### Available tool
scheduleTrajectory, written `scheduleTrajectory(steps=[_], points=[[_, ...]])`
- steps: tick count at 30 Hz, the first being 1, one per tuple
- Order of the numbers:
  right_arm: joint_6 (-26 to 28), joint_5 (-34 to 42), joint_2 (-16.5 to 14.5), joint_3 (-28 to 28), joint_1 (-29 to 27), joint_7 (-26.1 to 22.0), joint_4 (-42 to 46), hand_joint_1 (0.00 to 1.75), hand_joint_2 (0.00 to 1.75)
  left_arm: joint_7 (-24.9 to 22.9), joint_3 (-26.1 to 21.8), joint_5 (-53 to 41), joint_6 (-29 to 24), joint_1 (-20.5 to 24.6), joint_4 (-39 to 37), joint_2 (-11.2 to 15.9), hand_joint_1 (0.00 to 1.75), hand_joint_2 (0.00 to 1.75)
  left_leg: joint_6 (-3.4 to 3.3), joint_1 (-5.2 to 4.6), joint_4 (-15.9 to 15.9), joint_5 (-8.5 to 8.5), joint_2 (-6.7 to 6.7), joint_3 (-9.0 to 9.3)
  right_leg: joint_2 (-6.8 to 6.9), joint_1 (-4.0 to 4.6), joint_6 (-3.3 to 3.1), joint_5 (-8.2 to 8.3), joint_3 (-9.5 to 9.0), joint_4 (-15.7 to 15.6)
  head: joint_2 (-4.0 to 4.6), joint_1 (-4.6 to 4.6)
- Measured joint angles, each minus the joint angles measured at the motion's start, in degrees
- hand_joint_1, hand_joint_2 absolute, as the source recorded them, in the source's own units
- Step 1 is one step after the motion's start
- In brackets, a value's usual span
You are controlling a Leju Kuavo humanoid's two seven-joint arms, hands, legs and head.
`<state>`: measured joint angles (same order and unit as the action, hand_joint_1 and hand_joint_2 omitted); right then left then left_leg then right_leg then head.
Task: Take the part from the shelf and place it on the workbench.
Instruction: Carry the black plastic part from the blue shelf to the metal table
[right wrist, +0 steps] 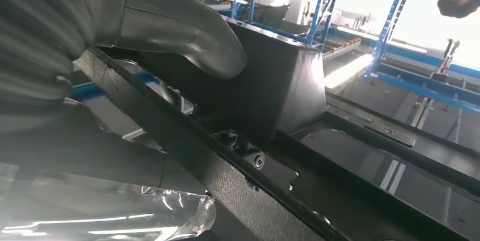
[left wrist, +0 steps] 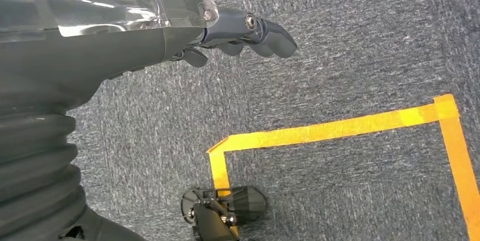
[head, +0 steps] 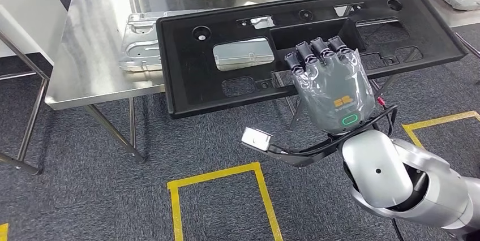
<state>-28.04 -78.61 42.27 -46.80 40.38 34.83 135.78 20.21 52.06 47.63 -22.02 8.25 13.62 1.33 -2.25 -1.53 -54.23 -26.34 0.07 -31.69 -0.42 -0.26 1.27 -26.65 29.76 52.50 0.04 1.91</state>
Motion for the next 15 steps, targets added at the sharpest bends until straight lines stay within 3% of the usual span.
scheduleTrajectory(steps=[2, 4, 7, 8, 9, 10, 12, 13, 15], points=[[0.1, 0.1, 0.0, 0.1, 0.0, -0.2, 0.0, 1.75, 1.75, 0.0, 0.0, 0.0, 0.0, 0.0, 0.0, 0.0, 0.00, 1.75, -0.36, 0.22, 0.9, 0.22, -0.06, 0.59, -0.02, 0.06, 0.34, -0.19, -0.16, 0.0, 0.00, 0.04], [0.3, 0.1, 0.1, 0.1, 0.0, -0.4, 0.0, 1.75, 1.75, -0.1, 0.0, -0.1, -0.1, 0.1, 0.0, 0.0, 0.00, 1.75, -0.64, 0.63, 2.1, 0.49, -0.29, 1.68, -0.02, 0.14, 0.74, -1.85, 1.13, 2.9, 0.00, 0.23], [0.4, 0.2, 0.1, 0.0, -0.2, -0.7, -0.1, 1.75, 1.75, -0.1, 0.0, -0.2, -0.1, 0.1, 0.0, 0.0, 0.00, 1.75, -0.67, 0.84, 2.4, 0.11, -0.83, 2.64, 0.01, -0.33, 1.40, -6.33, 7.67, 14.8, 0.00, 0.51], [0.4, 0.2, 0.1, 0.0, -0.4, -0.9, -0.1, 1.75, 1.75, -0.2, 0.0, -0.2, -0.2, 0.1, 0.0, 0.0, 0.00, 1.75, -0.51, 0.89, 2.4, -0.21, -0.95, 2.93, 0.04, -0.58, 1.64, -6.49, 9.27, 17.1, 0.00, 0.56], [0.5, 0.3, 0.1, 0.0, -0.5, -0.9, -0.2, 1.75, 1.75, -0.3, 0.0, -0.2, -0.2, 0.0, 0.0, 0.0, 0.00, 1.75, -0.28, 0.98, 2.4, -0.58, -1.00, 3.31, 0.09, -0.87, 1.88, -5.33, 9.63, 16.9, 0.00, 0.58], [0.5, 0.4, 0.1, 0.0, -0.6, -0.9, -0.3, 1.75, 1.75, -0.3, 0.0, -0.3, -0.2, 0.0, 0.0, 0.0, 0.00, 1.75, 0.03, 1.14, 2.4, -1.02, -1.03, 3.81, 0.17, -1.18, 2.14, -3.14, 8.80, 14.5, 0.00, 0.61], [0.6, 0.5, 0.0, 0.0, -0.6, -0.9, -0.4, 1.75, 1.75, -0.4, 0.0, -0.3, -0.2, 0.1, 0.0, 0.0, 0.00, 1.75, 0.84, 1.32, 2.2, -2.10, -1.05, 4.77, 0.52, -1.70, 2.78, 1.40, 5.10, 6.2, 0.00, 0.71], [0.8, 0.5, 0.0, 0.0, -0.6, -1.0, -0.4, 1.75, 1.75, -0.4, 0.0, -0.4, -0.2, 0.1, 0.0, 0.0, 0.00, 1.75, 1.25, 1.35, 2.0, -2.63, -1.06, 5.03, 0.65, -1.79, 2.67, 2.39, 3.55, 3.1, 0.00, 0.72], [1.0, 0.6, 0.0, 0.0, -0.7, -1.1, -0.5, 1.75, 1.75, -0.4, 0.0, -0.4, -0.1, 0.2, 0.0, 0.1, 0.00, 1.75, 1.91, 1.38, 1.8, -3.39, -1.14, 5.29, 0.68, -1.50, 1.75, 1.87, 2.30, 1.0, 0.00, 0.57]])
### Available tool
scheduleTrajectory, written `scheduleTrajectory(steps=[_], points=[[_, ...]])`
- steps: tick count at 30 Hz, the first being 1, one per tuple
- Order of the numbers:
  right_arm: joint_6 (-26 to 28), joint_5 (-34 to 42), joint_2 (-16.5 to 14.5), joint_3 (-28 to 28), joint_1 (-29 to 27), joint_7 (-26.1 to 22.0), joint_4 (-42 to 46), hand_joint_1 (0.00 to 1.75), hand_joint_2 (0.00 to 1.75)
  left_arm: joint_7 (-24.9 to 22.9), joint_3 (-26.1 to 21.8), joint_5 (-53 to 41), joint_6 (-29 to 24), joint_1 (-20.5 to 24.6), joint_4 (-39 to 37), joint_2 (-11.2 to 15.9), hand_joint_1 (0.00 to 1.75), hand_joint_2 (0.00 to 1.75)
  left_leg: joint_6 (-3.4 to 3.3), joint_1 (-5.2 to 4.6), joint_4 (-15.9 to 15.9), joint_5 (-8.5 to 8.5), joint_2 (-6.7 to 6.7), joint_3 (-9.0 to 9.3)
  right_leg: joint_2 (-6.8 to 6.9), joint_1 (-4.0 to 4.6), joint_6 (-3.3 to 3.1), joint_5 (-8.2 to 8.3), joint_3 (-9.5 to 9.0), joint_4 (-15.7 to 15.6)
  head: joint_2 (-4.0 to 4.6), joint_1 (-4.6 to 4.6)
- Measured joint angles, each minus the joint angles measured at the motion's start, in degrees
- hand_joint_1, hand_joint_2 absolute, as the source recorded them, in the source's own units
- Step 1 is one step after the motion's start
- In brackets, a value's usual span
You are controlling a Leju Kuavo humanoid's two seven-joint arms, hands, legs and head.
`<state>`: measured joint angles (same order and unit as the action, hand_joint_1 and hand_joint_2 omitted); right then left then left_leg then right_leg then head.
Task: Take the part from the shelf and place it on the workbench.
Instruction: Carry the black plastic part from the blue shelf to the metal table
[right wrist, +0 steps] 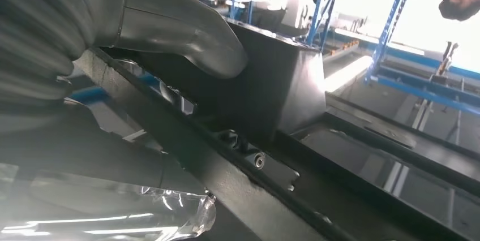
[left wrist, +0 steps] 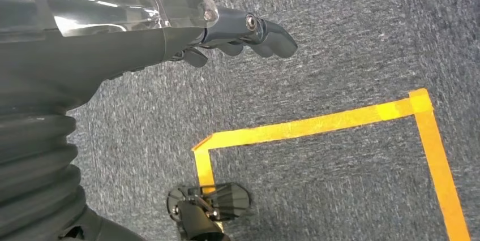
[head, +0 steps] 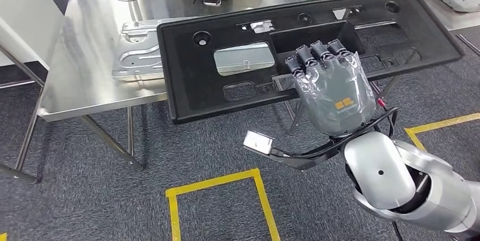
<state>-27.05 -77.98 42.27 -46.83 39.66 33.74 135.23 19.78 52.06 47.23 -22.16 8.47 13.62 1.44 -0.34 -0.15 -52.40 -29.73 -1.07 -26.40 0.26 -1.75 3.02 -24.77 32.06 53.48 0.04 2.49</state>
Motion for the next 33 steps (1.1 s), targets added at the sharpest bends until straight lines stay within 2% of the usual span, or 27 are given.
scheduleTrajectory(steps=[1, 3, 4, 5, 7, 8, 9, 10, 12, 13, 14, 15, 17, 18, 19, 20, 21, 22, 23, 24, 25, 26, 28, 29, 30, 32, 33], points=[[0.1, 0.0, 0.0, 0.0, -0.1, -0.1, -0.1, 1.75, 1.75, 0.0, 0.0, 0.0, 0.0, 0.1, 0.0, 0.0, 0.00, 1.75, 0.26, 0.16, 0.0, -0.32, -0.08, 0.17, -0.11, 0.14, -0.77, -0.31, -0.11, 0.0, 0.00, -0.15], [0.2, 0.1, 0.0, 0.0, -0.1, -0.1, -0.1, 1.75, 1.75, 0.0, 0.0, -0.1, 0.0, 0.2, 0.0, 0.0, 0.00, 1.75, 0.83, 0.50, -1.0, -1.20, -0.02, 0.18, -0.27, 0.35, -1.78, -1.00, -0.78, 0.0, 0.00, -0.39], [0.2, 0.1, 0.0, 0.1, -0.1, -0.1, -0.1, 1.75, 1.75, 0.0, 0.0, -0.1, 0.0, 0.2, 0.1, -0.1, 0.00, 1.75, 1.04, 0.60, -3.5, -2.19, 0.17, -1.08, -0.31, 0.39, -2.18, -1.39, -1.34, 0.0, 0.00, -0.51], [0.3, 0.1, 0.0, 0.1, 0.0, -0.1, -0.1, 1.75, 1.75, 0.0, 0.0, -0.1, 0.0, 0.3, 0.1, -0.1, 0.00, 1.75, 1.17, 0.64, -7.5, -3.45, 0.46, -3.34, -0.27, 0.46, -2.51, -1.85, -1.94, -0.1, 0.00, -0.60], [0.3, 0.2, 0.0, 0.0, -0.1, -0.1, -0.1, 1.75, 1.75, 0.0, 0.0, -0.1, 0.0, 0.2, 0.1, -0.2, 0.00, 1.75, 1.14, 0.62, -17.2, -5.75, 0.94, -10.07, -0.19, 0.70, -2.85, -2.93, -3.13, -0.1, 0.00, -0.72], [0.3, 0.2, -0.1, 0.0, -0.1, -0.2, -0.2, 1.75, 1.75, 0.0, 0.0, -0.1, 0.0, 0.1, 0.1, -0.2, 0.00, 1.75, 1.00, 0.59, -20.2, -5.59, 1.08, -12.86, -0.19, 0.80, -2.89, -3.53, -3.82, -0.2, 0.00, -0.71], [0.3, 0.3, -0.1, 0.0, -0.2, -0.2, -0.2, 1.75, 1.75, 0.0, 0.0, -0.1, 0.0, 0.0, 0.1, -0.2, 0.00, 1.75, 0.77, 0.52, -20.8, -4.10, 1.17, -14.57, -0.22, 0.85, -2.90, -4.18, -4.65, -0.2, 0.00, -0.72], [0.3, 0.3, -0.1, 0.0, -0.2, -0.2, -0.3, 1.75, 1.75, -0.1, 0.0, -0.1, 0.0, -0.1, 0.1, -0.2, 0.00, 1.75, 0.50, 0.41, -18.9, -1.43, 1.21, -14.95, -0.26, 0.86, -2.85, -4.86, -5.62, -0.3, 0.00, -0.72], [0.3, 0.5, -0.1, 0.0, -0.2, -0.2, -0.3, 1.75, 1.75, -0.1, 0.0, -0.1, 0.0, -0.1, 0.1, -0.1, 0.00, 1.75, -0.13, 0.09, -10.5, 5.19, 1.40, -12.83, -0.27, 0.77, -2.57, -6.25, -7.70, -0.7, 0.00, -0.74], [0.3, 0.5, -0.1, 0.0, -0.2, -0.2, -0.3, 1.75, 1.75, -0.1, 0.0, -0.1, 0.0, -0.1, 0.1, -0.1, 0.00, 1.75, -0.38, -0.08, -6.7, 7.05, 1.50, -11.45, -0.32, 0.75, -2.29, -6.83, -8.44, -1.0, 0.00, -0.81], [0.3, 0.6, -0.1, 0.0, -0.2, -0.2, -0.3, 1.75, 1.75, -0.1, 0.0, -0.1, 0.0, -0.1, 0.1, -0.1, 0.00, 1.75, -0.59, -0.27, -4.2, 7.86, 1.54, -10.45, -0.36, 0.71, -1.97, -7.25, -8.96, -1.5, 0.00, -0.89], [0.3, 0.6, -0.1, 0.0, -0.2, -0.3, -0.3, 1.75, 1.75, -0.1, 0.0, -0.1, 0.0, -0.1, 0.1, -0.1, 0.00, 1.75, -0.80, -0.39, -3.0, 7.62, 1.56, -9.93, -0.44, 0.69, -1.59, -7.31, -9.38, -1.8, 0.00, -0.97], [0.3, 0.6, -0.1, 0.0, -0.2, -0.3, -0.4, 1.75, 1.75, -0.1, 0.0, -0.1, 0.0, -0.1, 0.1, -0.1, 0.00, 1.75, -1.31, -0.38, -2.3, 6.74, 1.32, -8.99, -0.53, 0.63, -0.96, -6.86, -9.81, -1.6, 0.00, -0.97], [0.3, 0.7, -0.1, 0.0, -0.1, -0.5, -0.4, 1.75, 1.75, -0.1, 0.0, -0.1, 0.0, -0.1, 0.1, -0.1, 0.00, 1.75, -1.62, -0.29, -1.9, 6.36, 1.26, -8.22, -0.52, 0.64, -0.78, -6.52, -9.42, -0.1, 0.00, -0.87], [0.3, 0.7, -0.2, 0.0, 0.0, -0.6, -0.5, 1.75, 1.75, 0.0, 0.0, -0.1, 0.0, -0.2, 0.1, 0.0, 0.00, 1.75, -1.89, -0.24, -1.7, 5.93, 1.19, -7.36, -0.50, 0.67, -0.70, -6.52, -8.14, 2.4, 0.00, -0.67], [0.3, 0.7, -0.2, -0.1, 0.1, -0.9, -0.5, 1.75, 1.75, 0.0, 0.0, -0.1, 0.0, -0.2, 0.1, 0.0, 0.00, 1.75, -2.10, -0.23, -1.6, 5.46, 1.12, -6.49, -0.47, 0.70, -0.62, -7.05, -6.06, 6.0, 0.00, -0.44], [0.2, 0.7, -0.3, -0.2, 0.2, -1.3, -0.6, 1.75, 1.75, 0.0, 0.0, -0.1, 0.0, -0.2, 0.1, 0.0, 0.00, 1.75, -2.28, -0.32, -1.5, 4.85, 1.01, -5.71, -0.46, 0.75, -0.52, -8.23, -3.33, 10.1, 0.00, -0.23], [0.1, 0.7, -0.4, -0.4, 0.2, -1.6, -0.8, 1.75, 1.75, 0.0, 0.0, -0.1, 0.0, -0.2, 0.1, 0.0, 0.00, 1.75, -2.39, -0.41, -1.5, 4.18, 0.88, -4.90, -0.47, 0.80, -0.41, -10.08, -0.49, 13.6, 0.00, -0.05], [0.0, 0.7, -0.5, -0.7, 0.2, -2.0, -0.9, 1.75, 1.75, 0.0, 0.0, -0.1, 0.1, -0.2, 0.1, 0.0, 0.00, 1.75, -2.45, -0.50, -1.4, 3.46, 0.74, -4.02, -0.47, 0.85, -0.34, -11.96, 1.87, 15.9, 0.00, 0.07], [0.0, 0.6, -0.7, -1.1, 0.2, -2.3, -1.1, 1.75, 1.75, -0.1, 0.0, -0.1, 0.1, -0.2, 0.1, 0.0, 0.00, 1.75, -2.47, -0.57, -1.4, 2.70, 0.60, -3.03, -0.47, 0.91, -0.39, -13.16, 3.43, 16.4, 0.00, 0.15], [-0.1, 0.6, -1.0, -1.5, 0.3, -2.6, -1.3, 1.75, 1.75, -0.1, 0.0, -0.1, 0.2, -0.2, 0.0, 0.0, 0.00, 1.75, -2.45, -0.62, -1.4, 1.94, 0.47, -2.02, -0.47, 1.01, -0.60, -12.99, 4.12, 15.2, 0.00, 0.24], [-0.1, 0.5, -1.3, -1.8, 0.3, -2.8, -1.5, 1.75, 1.75, -0.1, 0.0, -0.1, 0.2, -0.2, 0.0, 0.0, 0.00, 1.75, -2.41, -0.68, -1.4, 1.20, 0.33, -1.02, -0.47, 1.15, -0.94, -11.01, 4.05, 12.4, 0.00, 0.31], [-0.1, 0.3, -1.9, -2.4, 0.6, -3.1, -1.9, 1.75, 1.75, -0.2, 0.0, -0.1, 0.2, -0.1, 0.0, -0.1, 0.00, 1.75, -2.17, -0.75, -1.3, -0.14, 0.05, 0.38, -0.52, 1.69, -1.88, -3.66, 3.20, 5.1, 0.00, 0.26], [-0.2, 0.2, -2.1, -2.7, 0.7, -3.2, -2.1, 1.75, 1.75, -0.2, 0.0, -0.1, 0.3, -0.1, 0.0, -0.1, 0.00, 1.75, -1.96, -0.77, -1.1, -0.74, -0.10, 0.82, -0.60, 1.96, -2.29, -0.76, 2.77, 2.4, 0.00, 0.20], [-0.2, 0.2, -2.4, -2.9, 0.8, -3.2, -2.3, 1.75, 1.75, -0.2, 0.0, -0.1, 0.3, 0.0, 0.1, -0.2, 0.00, 1.75, -1.71, -0.81, -1.0, -1.09, -0.26, 1.25, -0.68, 2.17, -2.64, 1.00, 2.49, 0.8, 0.00, 0.13], [-0.2, 0.1, -2.8, -3.1, 1.1, -3.2, -2.6, 1.75, 1.75, -0.2, 0.0, -0.1, 0.4, 0.1, 0.1, -0.3, 0.00, 1.75, -1.11, -0.89, -1.2, -1.20, -0.69, 1.78, -0.83, 2.19, -3.14, 1.26, 1.72, -0.1, 0.00, 0.02], [-0.1, 0.0, -3.0, -3.3, 1.2, -3.2, -2.7, 1.75, 1.75, -0.2, 0.0, -0.1, 0.4, 0.2, 0.2, -0.3, 0.00, 1.75, -0.81, -0.91, -2.3, -0.99, -0.53, 1.55, -0.82, 2.07, -3.39, 1.24, 1.10, -0.5, 0.00, -0.04]])
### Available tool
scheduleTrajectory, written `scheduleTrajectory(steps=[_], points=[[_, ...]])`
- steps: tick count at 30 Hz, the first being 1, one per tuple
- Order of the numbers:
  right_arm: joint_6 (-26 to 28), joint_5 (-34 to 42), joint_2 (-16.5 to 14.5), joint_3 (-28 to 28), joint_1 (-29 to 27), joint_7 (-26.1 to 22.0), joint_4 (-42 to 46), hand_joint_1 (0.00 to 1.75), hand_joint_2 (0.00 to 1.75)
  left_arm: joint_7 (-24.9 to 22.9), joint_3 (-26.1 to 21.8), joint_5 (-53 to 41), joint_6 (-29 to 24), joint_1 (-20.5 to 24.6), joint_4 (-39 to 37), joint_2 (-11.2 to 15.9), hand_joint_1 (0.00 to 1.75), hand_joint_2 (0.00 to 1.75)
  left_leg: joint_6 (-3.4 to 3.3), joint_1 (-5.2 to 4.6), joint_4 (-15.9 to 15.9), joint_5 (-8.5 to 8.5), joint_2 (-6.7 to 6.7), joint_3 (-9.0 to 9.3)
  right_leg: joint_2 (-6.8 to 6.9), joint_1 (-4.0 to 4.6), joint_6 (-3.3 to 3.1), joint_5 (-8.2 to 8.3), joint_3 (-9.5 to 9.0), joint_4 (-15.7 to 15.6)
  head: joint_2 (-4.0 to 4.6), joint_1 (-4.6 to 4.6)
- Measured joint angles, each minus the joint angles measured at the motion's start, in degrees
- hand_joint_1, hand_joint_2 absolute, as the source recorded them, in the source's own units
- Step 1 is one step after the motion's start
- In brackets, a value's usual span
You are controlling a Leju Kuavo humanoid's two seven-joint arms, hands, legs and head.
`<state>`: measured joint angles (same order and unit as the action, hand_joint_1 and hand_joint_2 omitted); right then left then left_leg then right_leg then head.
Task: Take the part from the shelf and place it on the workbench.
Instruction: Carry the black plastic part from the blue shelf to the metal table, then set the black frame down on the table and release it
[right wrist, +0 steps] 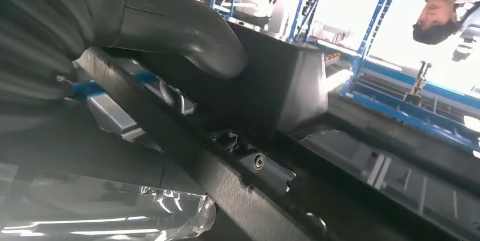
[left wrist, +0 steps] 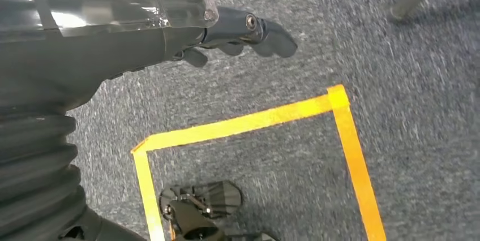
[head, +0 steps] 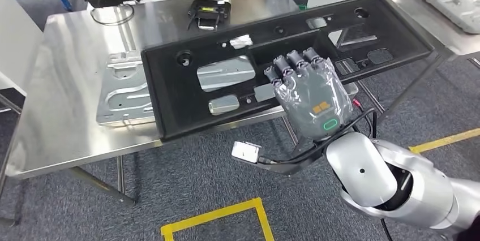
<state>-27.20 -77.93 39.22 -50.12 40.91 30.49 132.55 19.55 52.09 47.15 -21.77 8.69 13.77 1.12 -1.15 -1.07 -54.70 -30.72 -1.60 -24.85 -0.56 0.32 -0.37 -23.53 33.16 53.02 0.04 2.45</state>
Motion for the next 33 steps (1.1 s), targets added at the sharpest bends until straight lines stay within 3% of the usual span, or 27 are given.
scheduleTrajectory(steps=[1, 3, 5, 6, 7, 8, 11, 12, 13, 15, 17, 18, 20, 21, 22, 23, 24, 26, 27, 28, 31, 33], points=[[0.1, 0.0, -0.2, -0.2, 0.1, 0.0, -0.1, 1.75, 1.75, 0.0, 0.0, 0.0, 0.0, 0.1, 0.0, 0.0, 0.00, 1.75, 0.32, 0.05, -2.3, 0.04, 0.35, -1.20, 0.07, -0.12, -0.22, -0.22, -0.74, -0.2, 0.00, -0.16], [0.4, 0.0, -0.6, -0.7, 0.1, 0.0, -0.5, 1.75, 1.75, 0.0, 0.0, 0.0, 0.0, 0.3, 0.1, -0.1, 0.00, 1.75, 0.99, 0.34, -9.6, -1.27, 1.45, -5.91, 0.36, -0.28, -0.46, -1.16, -2.18, -0.3, 0.00, -0.40], [0.9, 0.1, -1.1, -1.1, 0.0, 0.0, -1.0, 1.75, 1.75, 0.0, 0.0, 0.0, 0.1, 0.2, 0.1, -0.1, 0.00, 1.75, 1.47, 0.70, -15.7, -4.68, 1.76, -11.41, 0.56, -0.32, -0.43, -2.45, -3.51, -0.3, 0.00, -0.49], [1.3, 0.2, -1.5, -1.4, 0.0, 0.0, -1.3, 1.75, 1.75, 0.0, 0.0, 0.0, 0.1, 0.1, 0.1, -0.1, 0.00, 1.75, 1.63, 0.83, -16.4, -6.05, 1.75, -13.23, 0.60, -0.34, -0.35, -3.15, -4.31, -0.3, 0.00, -0.50], [1.5, 0.3, -1.7, -1.6, -0.1, 0.0, -1.6, 1.75, 1.75, -0.1, 0.0, 0.0, 0.2, 0.0, 0.1, 0.0, 0.00, 1.75, 1.68, 0.93, -15.5, -6.31, 1.73, -14.17, 0.65, -0.37, -0.25, -3.91, -5.23, -0.3, 0.00, -0.50], [1.8, 0.4, -2.0, -1.9, -0.1, 0.0, -2.0, 1.75, 1.75, -0.1, 0.0, 0.0, 0.3, -0.1, 0.1, 0.0, 0.00, 1.75, 1.66, 0.98, -12.9, -5.03, 1.70, -14.28, 0.73, -0.41, -0.12, -4.70, -6.22, -0.3, 0.00, -0.51], [2.2, 0.5, -2.6, -2.4, -0.2, 0.1, -3.0, 1.75, 1.75, -0.1, 0.0, 0.0, 0.4, -0.2, 0.1, 0.1, 0.00, 1.75, 0.95, 0.85, -3.0, 5.14, 1.51, -12.46, 1.05, -0.43, 0.54, -6.92, -8.55, -0.5, 0.00, -0.67], [2.3, 0.5, -2.8, -2.5, -0.2, 0.1, -3.2, 1.75, 1.75, -0.1, 0.0, 0.0, 0.4, -0.3, 0.1, 0.1, 0.00, 1.75, 0.52, 0.73, -1.4, 7.40, 1.45, -12.03, 1.08, -0.40, 0.88, -7.42, -9.00, -0.7, 0.00, -0.75], [2.4, 0.5, -3.0, -2.5, -0.1, 0.1, -3.5, 1.75, 1.75, -0.1, 0.0, 0.0, 0.5, -0.3, 0.1, 0.1, 0.00, 1.75, 0.02, 0.63, -0.8, 8.13, 1.38, -11.81, 1.03, -0.38, 1.24, -7.52, -9.35, -0.7, 0.00, -0.81], [2.7, 0.5, -3.1, -2.4, -0.1, 0.3, -3.9, 1.75, 1.75, -0.1, 0.0, 0.0, 0.5, -0.3, 0.2, 0.1, 0.00, 1.75, -0.87, 0.69, -0.5, 7.62, 1.39, -10.83, 0.99, -0.41, 1.89, -6.92, -9.01, 0.9, 0.00, -0.73], [3.1, 0.7, -3.2, -2.4, -0.3, 0.8, -4.3, 1.75, 1.75, -0.2, 0.0, 0.0, 0.5, -0.3, 0.1, 0.2, 0.00, 1.75, -1.52, 0.85, -0.1, 6.76, 1.42, -9.22, 0.88, -0.48, 2.32, -6.44, -6.05, 6.8, 0.00, -0.44], [3.3, 0.9, -3.2, -2.3, -0.5, 1.1, -4.5, 1.75, 1.75, -0.2, 0.0, 0.0, 0.5, -0.3, 0.1, 0.3, 0.00, 1.75, -1.72, 0.86, 0.1, 6.14, 1.41, -8.41, 0.84, -0.50, 2.47, -7.27, -3.45, 10.8, 0.00, -0.25], [3.7, 1.4, -3.1, -2.2, -1.0, 1.7, -5.0, 1.75, 1.75, -0.2, 0.0, 0.0, 0.5, -0.3, 0.1, 0.3, 0.00, 1.75, -1.88, 0.74, 0.1, 4.74, 1.41, -6.82, 0.78, -0.50, 2.67, -11.19, 1.78, 17.0, 0.00, 0.07], [3.9, 1.7, -3.1, -2.2, -1.4, 2.0, -5.3, 1.75, 1.75, -0.2, 0.0, 0.0, 0.5, -0.3, 0.1, 0.3, 0.00, 1.75, -1.91, 0.63, 0.1, 3.98, 1.42, -5.93, 0.78, -0.48, 2.66, -13.28, 3.48, 18.0, 0.00, 0.21], [4.0, 2.0, -3.0, -2.1, -1.7, 2.2, -5.5, 1.75, 1.75, -0.2, 0.0, 0.0, 0.5, -0.4, 0.1, 0.3, 0.00, 1.75, -1.92, 0.52, 0.1, 3.21, 1.44, -4.95, 0.76, -0.45, 2.53, -14.36, 4.31, 17.4, 0.00, 0.33], [4.2, 2.2, -3.0, -1.9, -1.9, 2.5, -5.8, 1.75, 1.75, -0.2, 0.0, 0.0, 0.5, -0.4, 0.1, 0.4, 0.00, 1.75, -1.92, 0.38, 0.1, 2.38, 1.46, -3.85, 0.73, -0.37, 2.24, -13.84, 4.53, 15.4, 0.00, 0.42], [4.3, 2.5, -2.8, -1.7, -2.0, 2.8, -6.0, 1.75, 1.75, -0.2, 0.0, 0.0, 0.5, -0.4, 0.1, 0.4, 0.00, 1.75, -1.91, 0.27, 0.2, 1.56, 1.47, -2.91, 0.69, -0.20, 1.76, -11.22, 4.33, 12.3, 0.00, 0.46], [4.6, 3.0, -2.5, -1.1, -2.5, 3.5, -6.3, 1.75, 1.75, -0.2, 0.0, 0.0, 0.5, -0.2, 0.2, 0.3, 0.00, 1.75, -1.72, 0.04, 0.2, 0.11, 1.54, -1.40, 0.54, 0.37, 0.71, -3.32, 4.07, 5.4, 0.00, 0.30], [4.8, 3.2, -2.3, -0.8, -2.7, 3.9, -6.6, 1.75, 1.75, -0.3, 0.0, -0.1, 0.6, -0.2, 0.2, 0.3, 0.00, 1.75, -1.51, -0.04, 0.3, -0.51, 1.61, -0.95, 0.42, 0.63, 0.32, -0.24, 3.91, 3.1, 0.00, 0.16], [4.9, 3.5, -2.0, -0.4, -3.0, 4.2, -6.8, 1.75, 1.75, -0.3, 0.0, -0.1, 0.6, -0.1, 0.2, 0.2, 0.00, 1.75, -1.27, -0.11, 0.3, -0.89, 1.67, -0.47, 0.32, 0.78, 0.09, 1.27, 3.79, 2.0, 0.00, 0.06], [5.6, 5.0, -1.2, 1.3, -3.7, 5.4, -7.4, 1.75, 1.75, -0.3, 0.0, -0.2, 0.6, 0.1, 0.2, 0.2, 0.00, 1.75, -0.51, -0.14, -3.2, -0.74, 1.62, -1.48, 0.28, 0.60, -0.44, 0.83, 2.21, 1.3, 0.00, -0.05], [6.5, 6.3, -0.2, 2.9, -4.7, 6.4, -7.8, 1.75, 1.75, -0.3, 0.0, -0.2, 0.6, 0.2, 0.3, 0.2, 0.00, 1.75, -0.01, 0.00, -9.5, -1.47, 1.59, -5.38, 0.46, 0.39, -0.74, -0.12, 0.92, 1.1, 0.00, -0.18]])
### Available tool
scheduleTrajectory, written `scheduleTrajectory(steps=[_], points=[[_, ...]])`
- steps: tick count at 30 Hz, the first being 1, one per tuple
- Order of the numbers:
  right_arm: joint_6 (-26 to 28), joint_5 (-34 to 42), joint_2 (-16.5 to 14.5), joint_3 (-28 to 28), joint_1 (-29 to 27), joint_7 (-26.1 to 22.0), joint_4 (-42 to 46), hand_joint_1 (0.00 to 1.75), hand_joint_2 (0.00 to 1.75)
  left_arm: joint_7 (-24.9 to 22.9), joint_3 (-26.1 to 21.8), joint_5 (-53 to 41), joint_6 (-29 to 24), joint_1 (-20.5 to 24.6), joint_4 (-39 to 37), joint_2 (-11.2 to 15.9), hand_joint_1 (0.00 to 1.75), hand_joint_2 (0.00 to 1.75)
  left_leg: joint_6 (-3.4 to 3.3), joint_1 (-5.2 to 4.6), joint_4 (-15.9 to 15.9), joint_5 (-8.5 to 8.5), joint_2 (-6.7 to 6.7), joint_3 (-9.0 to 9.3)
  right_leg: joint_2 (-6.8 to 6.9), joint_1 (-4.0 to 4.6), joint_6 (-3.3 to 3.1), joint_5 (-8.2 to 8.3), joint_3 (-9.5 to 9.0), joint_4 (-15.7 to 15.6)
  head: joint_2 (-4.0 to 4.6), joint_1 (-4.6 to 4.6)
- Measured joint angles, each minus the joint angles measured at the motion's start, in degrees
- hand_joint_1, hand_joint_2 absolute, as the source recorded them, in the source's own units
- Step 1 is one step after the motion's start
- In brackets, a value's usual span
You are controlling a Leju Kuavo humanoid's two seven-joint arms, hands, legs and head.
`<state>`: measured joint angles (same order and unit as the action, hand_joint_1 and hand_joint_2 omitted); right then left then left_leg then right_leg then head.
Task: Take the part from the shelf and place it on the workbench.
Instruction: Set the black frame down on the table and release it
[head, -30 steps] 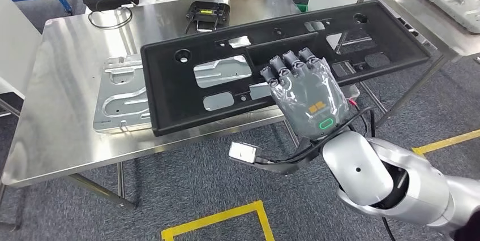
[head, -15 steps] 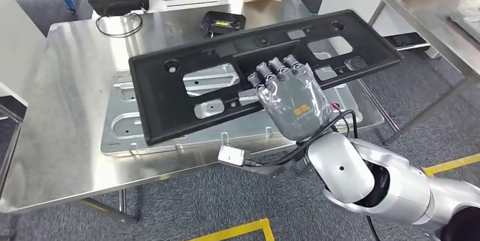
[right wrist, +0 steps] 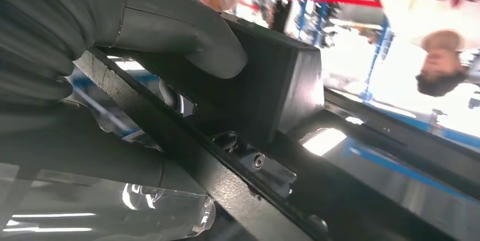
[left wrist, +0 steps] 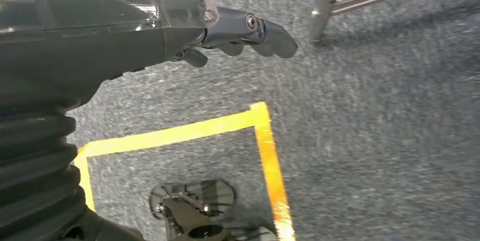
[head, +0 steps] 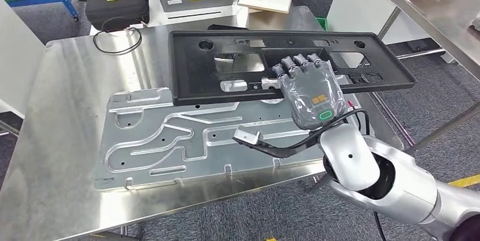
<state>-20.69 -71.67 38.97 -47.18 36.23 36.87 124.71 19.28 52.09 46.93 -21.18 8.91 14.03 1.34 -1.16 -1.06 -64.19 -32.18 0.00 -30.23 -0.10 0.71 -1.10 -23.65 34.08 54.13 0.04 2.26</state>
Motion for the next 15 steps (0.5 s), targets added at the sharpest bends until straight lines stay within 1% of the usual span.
scheduleTrajectory(steps=[1, 2, 3, 4, 5, 6, 8, 9, 10, 11, 13, 14, 15], points=[[0.3, 0.5, 0.5, 0.7, -0.6, 0.3, -0.2, 1.75, 1.75, 0.0, 0.0, 0.0, 0.0, 0.0, 0.0, 0.0, 0.00, 1.75, 0.29, 0.14, -3.6, -1.38, 0.01, -2.59, 0.08, -0.05, -0.09, -0.60, -0.62, 0.0, 0.00, -0.06], [0.5, 0.9, 1.0, 1.2, -1.1, 0.4, -0.4, 1.75, 1.75, -0.1, 0.0, 0.0, 0.0, -0.1, 0.0, 0.0, 0.00, 1.75, 0.53, 0.31, -6.5, -3.29, 0.02, -5.14, 0.12, -0.12, -0.12, -1.24, -1.28, 0.0, 0.00, -0.07], [0.6, 1.1, 1.4, 1.6, -1.6, 0.4, -0.6, 1.75, 1.75, -0.1, 0.0, 0.0, 0.0, -0.2, 0.0, 0.0, 0.00, 1.75, 0.72, 0.45, -8.2, -5.15, 0.03, -7.23, 0.10, -0.19, -0.09, -1.93, -2.05, 0.0, 0.00, -0.08], [0.6, 1.2, 1.7, 1.9, -2.0, 0.4, -0.8, 1.75, 1.75, -0.1, 0.0, 0.0, 0.0, -0.3, 0.0, 0.0, 0.00, 1.75, 0.79, 0.55, -8.4, -6.27, 0.04, -8.62, 0.05, -0.28, -0.01, -2.66, -2.98, 0.0, 0.00, -0.09], [0.7, 1.4, 1.9, 2.3, -2.3, 0.5, -1.0, 1.75, 1.75, -0.2, 0.0, 0.0, 0.0, -0.3, 0.0, 0.0, 0.00, 1.75, 0.72, 0.59, -6.9, -5.90, 0.07, -9.22, 0.01, -0.39, 0.12, -3.42, -4.04, 0.0, 0.00, -0.10], [0.7, 1.6, 2.1, 2.7, -2.6, 0.6, -1.2, 1.75, 1.75, -0.2, 0.0, 0.0, 0.0, -0.4, 0.0, 0.0, 0.00, 1.75, 0.55, 0.59, -4.2, -3.67, 0.12, -9.25, 0.01, -0.50, 0.29, -4.22, -5.12, 0.0, 0.00, -0.12], [1.0, 2.4, 2.5, 3.5, -3.4, 0.8, -1.5, 1.75, 1.75, -0.3, 0.0, 0.0, 0.0, -0.5, 0.0, 0.0, 0.00, 1.75, 0.08, 0.46, 3.0, 4.94, 0.42, -9.07, 0.01, -0.61, 0.79, -5.73, -6.82, 0.1, 0.00, -0.33], [1.2, 3.0, 2.9, 4.0, -3.9, 0.9, -1.7, 1.75, 1.75, -0.4, 0.0, 0.0, 0.0, -0.5, 0.0, 0.1, 0.00, 1.75, -0.18, 0.41, 5.5, 8.54, 0.60, -9.08, -0.03, -0.60, 1.13, -6.44, -7.28, 0.1, 0.00, -0.42], [1.5, 3.8, 3.3, 4.6, -4.7, 1.0, -1.9, 1.75, 1.75, -0.6, 0.0, 0.0, -0.1, -0.6, 0.0, 0.1, 0.00, 1.75, -0.45, 0.34, 7.0, 10.65, 0.77, -9.18, -0.10, -0.62, 1.51, -7.07, -7.60, 0.0, 0.00, -0.50], [1.9, 4.6, 3.8, 5.2, -5.4, 1.1, -2.1, 1.75, 1.75, -0.8, 0.0, 0.0, -0.4, -0.6, 0.0, 0.1, 0.00, 1.75, -0.72, 0.28, 7.4, 10.87, 0.88, -9.23, -0.17, -0.62, 1.88, -7.57, -7.84, -0.2, 0.00, -0.54], [2.7, 5.9, 4.8, 6.9, -6.7, 1.1, -2.4, 1.75, 1.75, -0.9, 0.0, 0.0, -0.9, -0.5, 0.0, 0.0, 0.00, 1.75, -1.31, 0.39, 7.6, 10.48, 0.93, -8.65, -0.14, -0.72, 2.55, -8.64, -8.23, -0.4, 0.00, -0.40], [3.1, 6.6, 5.4, 7.8, -7.4, 1.1, -2.6, 1.75, 1.75, -1.0, 0.0, 0.0, -1.3, -0.4, 0.0, 0.0, 0.00, 1.75, -1.62, 0.48, 7.9, 10.25, 0.92, -8.23, -0.11, -0.73, 2.86, -9.56, -7.79, 0.9, 0.00, -0.24], [3.7, 7.6, 5.8, 8.8, -8.0, 1.1, -2.8, 1.75, 1.75, -1.0, 0.0, 0.0, -1.5, -0.4, 0.0, 0.0, 0.00, 1.75, -1.90, 0.56, 8.1, 9.90, 0.90, -7.70, -0.10, -0.74, 3.17, -10.99, -6.50, 3.7, 0.00, -0.02]])
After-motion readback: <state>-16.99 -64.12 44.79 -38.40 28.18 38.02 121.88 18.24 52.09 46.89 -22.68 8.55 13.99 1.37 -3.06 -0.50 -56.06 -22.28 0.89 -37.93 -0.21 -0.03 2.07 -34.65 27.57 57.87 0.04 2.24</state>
